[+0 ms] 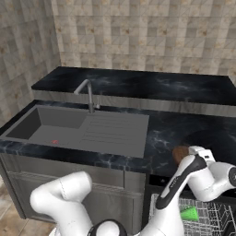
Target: Pick up the cup and bowl from the counter, place them in the dishwasher, and close the dishwasher door.
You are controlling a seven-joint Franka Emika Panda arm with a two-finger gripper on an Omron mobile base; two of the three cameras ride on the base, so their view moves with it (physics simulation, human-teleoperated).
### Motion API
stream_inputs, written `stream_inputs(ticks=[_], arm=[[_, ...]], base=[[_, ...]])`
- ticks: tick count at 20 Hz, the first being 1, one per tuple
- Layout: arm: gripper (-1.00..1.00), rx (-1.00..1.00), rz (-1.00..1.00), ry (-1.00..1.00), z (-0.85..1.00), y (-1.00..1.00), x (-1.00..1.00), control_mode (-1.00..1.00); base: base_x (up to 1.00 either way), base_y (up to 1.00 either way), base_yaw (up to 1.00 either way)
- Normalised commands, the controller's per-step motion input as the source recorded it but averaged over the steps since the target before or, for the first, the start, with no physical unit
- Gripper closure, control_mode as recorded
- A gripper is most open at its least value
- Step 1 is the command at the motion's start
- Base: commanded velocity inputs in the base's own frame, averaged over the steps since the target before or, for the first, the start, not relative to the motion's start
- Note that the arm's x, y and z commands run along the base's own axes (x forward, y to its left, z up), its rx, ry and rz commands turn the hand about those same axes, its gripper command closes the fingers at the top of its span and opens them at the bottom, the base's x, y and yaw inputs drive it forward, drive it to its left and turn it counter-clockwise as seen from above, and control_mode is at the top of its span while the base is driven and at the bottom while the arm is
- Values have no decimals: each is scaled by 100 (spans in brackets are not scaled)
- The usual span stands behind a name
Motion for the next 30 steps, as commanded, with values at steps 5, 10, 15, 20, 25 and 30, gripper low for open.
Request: stream_inputs(ticks=[5,10,15,20,25,30], arm=[[100,0,1,-5,23,-6,-58,-100],[100,-1,3,0,2,-12,-43,-100],[100,-4,4,0,0,-10,-36,-100],[100,-5,5,0,0,-11,-42,-100],[100,-3,5,0,-10,-6,-35,-100],[100,-4,5,0,-36,-5,-24,-100]], base=[[0,0,0],[0,0,0],[0,0,0],[0,0,0],[0,0,0],[0,0,0]])
